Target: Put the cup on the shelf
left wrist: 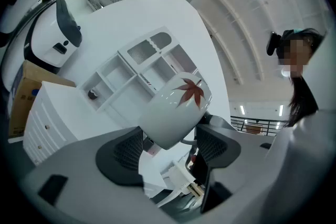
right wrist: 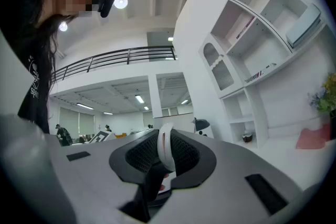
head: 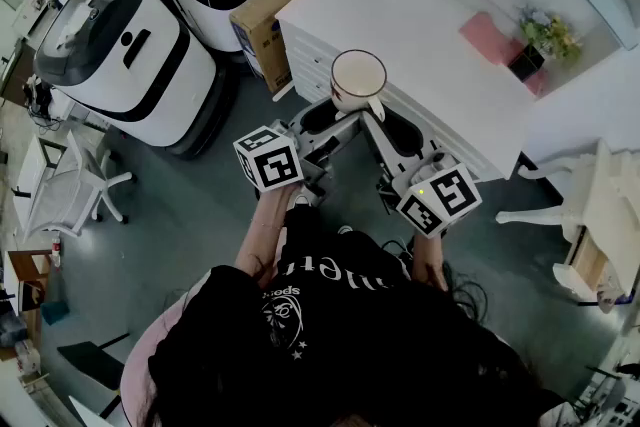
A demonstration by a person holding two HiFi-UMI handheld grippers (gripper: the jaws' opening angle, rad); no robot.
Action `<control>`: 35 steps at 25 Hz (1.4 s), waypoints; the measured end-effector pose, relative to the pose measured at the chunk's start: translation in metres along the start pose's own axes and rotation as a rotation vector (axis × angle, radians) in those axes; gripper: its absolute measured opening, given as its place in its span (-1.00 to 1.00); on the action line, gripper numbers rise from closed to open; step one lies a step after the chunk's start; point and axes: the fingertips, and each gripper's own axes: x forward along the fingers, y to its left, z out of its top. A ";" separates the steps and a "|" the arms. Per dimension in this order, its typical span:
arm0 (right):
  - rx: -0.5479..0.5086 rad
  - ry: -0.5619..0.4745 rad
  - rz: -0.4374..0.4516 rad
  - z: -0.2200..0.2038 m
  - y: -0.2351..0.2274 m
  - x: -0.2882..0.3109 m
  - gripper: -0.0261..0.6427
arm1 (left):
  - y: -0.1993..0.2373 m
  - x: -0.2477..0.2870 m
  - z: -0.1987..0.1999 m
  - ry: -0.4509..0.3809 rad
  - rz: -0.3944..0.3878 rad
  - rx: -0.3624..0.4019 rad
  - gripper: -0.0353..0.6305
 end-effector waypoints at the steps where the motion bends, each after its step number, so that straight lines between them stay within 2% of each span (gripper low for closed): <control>1: 0.002 0.001 0.000 -0.001 0.000 0.003 -0.65 | 0.002 -0.001 0.002 0.002 0.002 -0.002 0.07; 13: 0.014 0.005 -0.015 -0.008 0.003 0.063 -0.65 | 0.043 -0.017 0.041 0.014 0.001 -0.025 0.07; 28: 0.001 -0.007 -0.054 -0.020 0.017 0.152 -0.65 | 0.105 -0.050 0.099 0.032 -0.052 -0.016 0.07; 35: -0.002 0.021 -0.075 -0.027 0.012 0.175 -0.65 | 0.125 -0.052 0.109 0.035 -0.062 -0.058 0.07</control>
